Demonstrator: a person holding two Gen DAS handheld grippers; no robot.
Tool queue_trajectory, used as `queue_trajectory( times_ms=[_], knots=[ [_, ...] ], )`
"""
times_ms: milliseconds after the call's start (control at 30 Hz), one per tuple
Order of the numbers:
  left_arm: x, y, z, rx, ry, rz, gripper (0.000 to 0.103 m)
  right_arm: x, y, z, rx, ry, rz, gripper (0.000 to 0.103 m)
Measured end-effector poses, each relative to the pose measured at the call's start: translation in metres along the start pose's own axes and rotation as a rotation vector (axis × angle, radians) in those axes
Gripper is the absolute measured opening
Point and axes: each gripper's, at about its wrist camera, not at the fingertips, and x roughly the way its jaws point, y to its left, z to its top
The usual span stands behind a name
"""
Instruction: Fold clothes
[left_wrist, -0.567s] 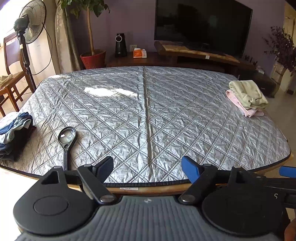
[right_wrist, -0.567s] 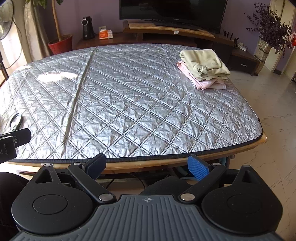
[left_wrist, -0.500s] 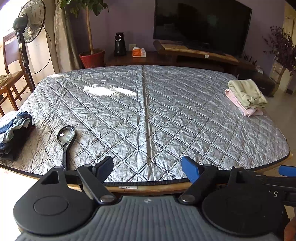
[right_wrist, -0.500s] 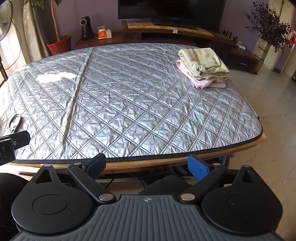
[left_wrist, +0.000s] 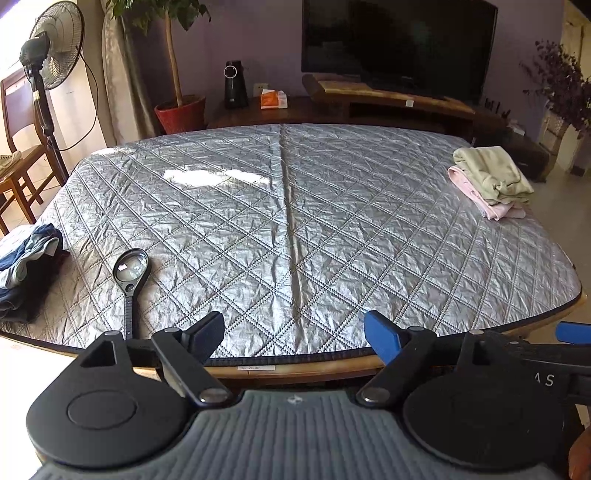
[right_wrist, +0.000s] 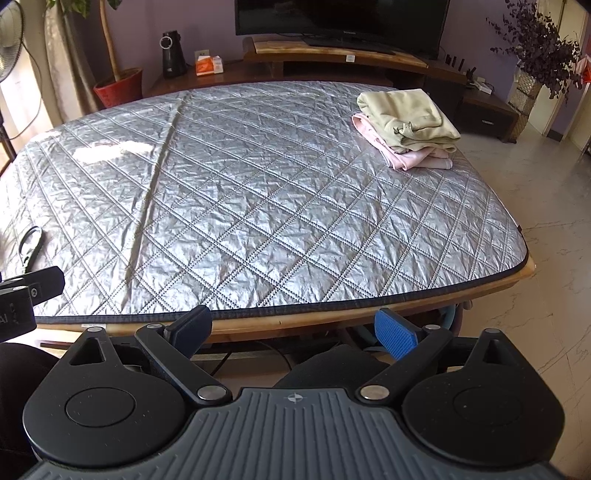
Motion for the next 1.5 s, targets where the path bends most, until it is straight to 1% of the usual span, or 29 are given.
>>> queue_trajectory(
  times_ms=[133, 200, 267, 333, 400, 433, 467, 500, 533, 633, 700, 733, 767, 833, 867, 933, 967, 1033, 1133, 1200, 1233, 1267, 1300, 1333, 1400, 1433, 1500],
  knots=[
    [0.006, 0.002, 0.0, -0.011, 0.016, -0.011, 0.082, -0.001, -0.005, 0.002, 0.008, -0.011, 0.011, 0.098],
    [0.011, 0.004, 0.001, -0.028, 0.026, -0.018, 0.082, -0.002, -0.009, 0.005, 0.002, -0.036, 0.001, 0.098],
    [0.02, 0.008, 0.004, -0.034, 0.034, -0.018, 0.082, -0.004, -0.015, 0.007, -0.001, -0.08, 0.006, 0.098],
    [0.031, 0.009, 0.009, -0.017, 0.041, -0.013, 0.082, -0.004, -0.021, 0.006, 0.003, -0.145, 0.035, 0.099],
    [0.046, 0.01, 0.016, 0.014, 0.034, -0.001, 0.082, 0.001, -0.026, 0.003, -0.007, -0.191, 0.044, 0.099],
    [0.054, 0.01, 0.019, 0.031, 0.033, 0.007, 0.082, 0.005, -0.028, 0.0, -0.025, -0.202, 0.042, 0.099],
    [0.062, 0.011, 0.023, 0.042, 0.032, 0.016, 0.081, 0.011, -0.03, -0.001, -0.032, -0.189, 0.042, 0.099],
    [0.071, 0.013, 0.027, 0.045, 0.031, 0.023, 0.081, 0.019, -0.033, -0.002, -0.028, -0.159, 0.045, 0.096],
    [0.079, 0.015, 0.03, 0.044, 0.029, 0.029, 0.081, 0.025, -0.038, -0.001, 0.003, -0.13, 0.051, 0.087],
    [0.104, 0.026, 0.041, 0.016, 0.004, 0.033, 0.081, 0.037, -0.057, 0.0, 0.124, -0.071, 0.076, 0.073],
    [0.123, 0.033, 0.048, 0.011, 0.002, 0.044, 0.081, 0.043, -0.067, -0.002, 0.181, -0.045, 0.092, 0.069],
    [0.132, 0.035, 0.051, 0.016, 0.0, 0.052, 0.081, 0.044, -0.07, -0.003, 0.192, -0.041, 0.095, 0.064],
    [0.143, 0.038, 0.054, 0.023, -0.007, 0.06, 0.081, 0.044, -0.071, -0.004, 0.189, -0.044, 0.096, 0.061],
    [0.164, 0.043, 0.06, 0.023, -0.034, 0.075, 0.079, 0.043, -0.072, -0.005, 0.18, -0.048, 0.094, 0.049],
    [0.174, 0.045, 0.062, 0.015, -0.047, 0.08, 0.077, 0.043, -0.072, -0.004, 0.178, -0.047, 0.098, 0.046],
    [0.193, 0.05, 0.066, -0.014, -0.067, 0.086, 0.077, 0.045, -0.073, -0.002, 0.18, -0.042, 0.107, 0.033],
    [0.203, 0.051, 0.068, -0.02, -0.072, 0.094, 0.077, 0.048, -0.072, 0.002, 0.179, -0.048, 0.107, 0.033],
    [0.221, 0.052, 0.073, -0.016, -0.087, 0.113, 0.076, 0.058, -0.067, 0.013, 0.172, -0.072, 0.099, 0.032],
    [0.245, 0.055, 0.075, -0.014, -0.108, 0.122, 0.076, 0.072, -0.06, 0.031, 0.163, -0.109, 0.086, 0.033],
    [0.256, 0.06, 0.076, -0.028, -0.117, 0.111, 0.076, 0.082, -0.055, 0.042, 0.156, -0.133, 0.078, 0.036],
    [0.261, 0.061, 0.076, -0.03, -0.118, 0.107, 0.077, 0.087, -0.053, 0.048, 0.153, -0.145, 0.074, 0.04],
    [0.265, 0.062, 0.077, -0.029, -0.115, 0.107, 0.077, 0.092, -0.05, 0.054, 0.15, -0.157, 0.07, 0.047],
    [0.268, 0.063, 0.077, -0.031, -0.112, 0.107, 0.077, 0.097, -0.048, 0.059, 0.147, -0.17, 0.066, 0.068],
    [0.272, 0.065, 0.077, -0.034, -0.11, 0.106, 0.077, 0.102, -0.046, 0.065, 0.143, -0.182, 0.062, 0.085],
    [0.278, 0.068, 0.078, -0.045, -0.112, 0.093, 0.081, 0.111, -0.041, 0.077, 0.137, -0.206, 0.054, 0.086],
    [0.281, 0.069, 0.078, -0.05, -0.115, 0.088, 0.085, 0.121, -0.036, 0.082, 0.113, -0.223, 0.048, 0.086],
    [0.287, 0.071, 0.078, -0.059, -0.126, 0.084, 0.089, 0.149, -0.021, 0.093, 0.031, -0.267, 0.035, 0.086]
  ],
)
